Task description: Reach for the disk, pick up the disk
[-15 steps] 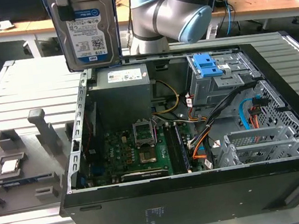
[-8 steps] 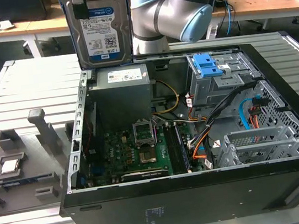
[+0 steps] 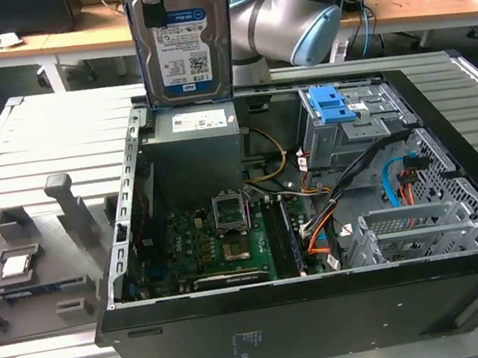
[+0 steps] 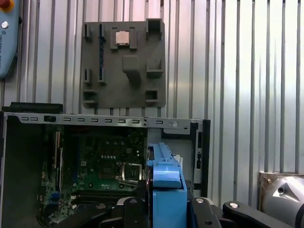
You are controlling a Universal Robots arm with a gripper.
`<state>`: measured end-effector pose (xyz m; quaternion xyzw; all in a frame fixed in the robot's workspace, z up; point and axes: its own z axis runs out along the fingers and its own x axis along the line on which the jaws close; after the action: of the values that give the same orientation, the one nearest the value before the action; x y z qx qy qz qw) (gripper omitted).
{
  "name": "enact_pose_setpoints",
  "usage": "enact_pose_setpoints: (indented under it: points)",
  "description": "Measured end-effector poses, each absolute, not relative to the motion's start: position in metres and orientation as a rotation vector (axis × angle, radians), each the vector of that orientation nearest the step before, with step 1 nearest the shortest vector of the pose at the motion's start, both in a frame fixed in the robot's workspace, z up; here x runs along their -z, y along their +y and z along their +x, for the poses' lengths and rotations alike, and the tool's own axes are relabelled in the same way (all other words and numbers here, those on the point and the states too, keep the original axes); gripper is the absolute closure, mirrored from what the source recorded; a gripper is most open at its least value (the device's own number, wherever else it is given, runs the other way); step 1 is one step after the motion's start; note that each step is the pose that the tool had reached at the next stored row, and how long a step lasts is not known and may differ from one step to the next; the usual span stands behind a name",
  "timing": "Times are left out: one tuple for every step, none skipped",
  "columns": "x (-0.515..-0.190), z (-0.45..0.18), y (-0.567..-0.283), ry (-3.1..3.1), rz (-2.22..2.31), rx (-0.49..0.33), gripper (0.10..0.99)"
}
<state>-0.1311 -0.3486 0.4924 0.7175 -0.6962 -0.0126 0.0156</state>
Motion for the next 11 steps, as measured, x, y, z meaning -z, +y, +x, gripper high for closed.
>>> enact_pose_setpoints:
  points:
    - [-0.492,-0.125,-0.348,-2.166,2.232,0.039,0.722]
    - [-0.492,-0.119,-0.348,-2.166,2.232,0.039,0.722]
    - [-0.492,-0.115,-0.348,-2.166,2.232,0.039,0.722]
    - [-0.492,-0.110,-0.347,-2.166,2.232,0.039,0.722]
    - [-0.492,-0.108,-0.347,-2.166,2.232,0.039,0.722]
    - [-0.492,-0.105,-0.347,-2.166,2.232,0.039,0.722]
    - [-0.492,-0.102,-0.347,-2.166,2.232,0.039,0.722]
    - [-0.492,-0.098,-0.347,-2.166,2.232,0.039,0.722]
    - [-0.492,-0.094,-0.346,-2.166,2.232,0.039,0.722]
    - [-0.492,-0.090,-0.346,-2.166,2.232,0.039,0.722]
    - [-0.492,-0.086,-0.346,-2.166,2.232,0.039,0.722]
